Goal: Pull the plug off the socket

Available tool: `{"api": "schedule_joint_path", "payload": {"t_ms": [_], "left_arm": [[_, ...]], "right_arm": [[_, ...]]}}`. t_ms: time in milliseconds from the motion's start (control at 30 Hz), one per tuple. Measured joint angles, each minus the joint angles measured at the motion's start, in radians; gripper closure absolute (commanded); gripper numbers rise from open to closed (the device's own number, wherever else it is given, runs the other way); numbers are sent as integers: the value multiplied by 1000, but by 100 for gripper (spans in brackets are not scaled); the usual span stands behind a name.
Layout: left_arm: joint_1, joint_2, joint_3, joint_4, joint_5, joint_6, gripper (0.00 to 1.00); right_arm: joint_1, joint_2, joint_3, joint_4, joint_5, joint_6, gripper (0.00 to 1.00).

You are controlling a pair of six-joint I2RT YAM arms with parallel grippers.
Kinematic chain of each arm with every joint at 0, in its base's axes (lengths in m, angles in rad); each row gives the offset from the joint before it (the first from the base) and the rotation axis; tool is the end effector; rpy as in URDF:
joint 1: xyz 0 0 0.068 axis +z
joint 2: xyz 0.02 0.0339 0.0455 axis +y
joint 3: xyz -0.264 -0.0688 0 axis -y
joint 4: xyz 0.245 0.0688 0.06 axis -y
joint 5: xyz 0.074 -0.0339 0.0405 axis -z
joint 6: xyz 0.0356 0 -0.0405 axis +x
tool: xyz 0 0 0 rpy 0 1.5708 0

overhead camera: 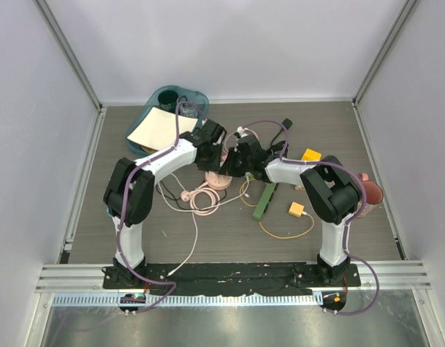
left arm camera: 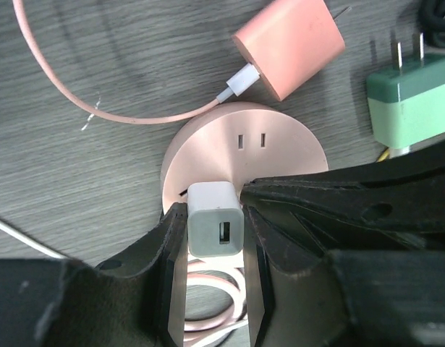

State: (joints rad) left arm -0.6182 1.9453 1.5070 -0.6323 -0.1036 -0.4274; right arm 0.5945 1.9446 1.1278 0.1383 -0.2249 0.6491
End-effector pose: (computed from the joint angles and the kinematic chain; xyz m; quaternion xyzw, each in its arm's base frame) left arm 0.3414 -0.2383 0.2135 0.0794 0.9644 -0.0799 0.2392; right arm 0.3373 0.2376 0.1535 -0.0239 0.8974 0.3320 0.2895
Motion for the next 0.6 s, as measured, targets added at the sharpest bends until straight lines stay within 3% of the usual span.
{"api": "schedule_joint_path", "payload": {"t_ms": [133, 367, 600], "left_arm": [[56, 3, 0, -5, 85, -71, 100], [-84, 76, 166, -135, -172, -19, 100], [-89, 75, 162, -125, -195, -29, 100]], "right_arm": [[0, 7, 1, 13, 10, 0, 99], [-4, 12, 0, 18, 23, -3, 99], [-6, 6, 2, 10, 29, -11, 99]]}}
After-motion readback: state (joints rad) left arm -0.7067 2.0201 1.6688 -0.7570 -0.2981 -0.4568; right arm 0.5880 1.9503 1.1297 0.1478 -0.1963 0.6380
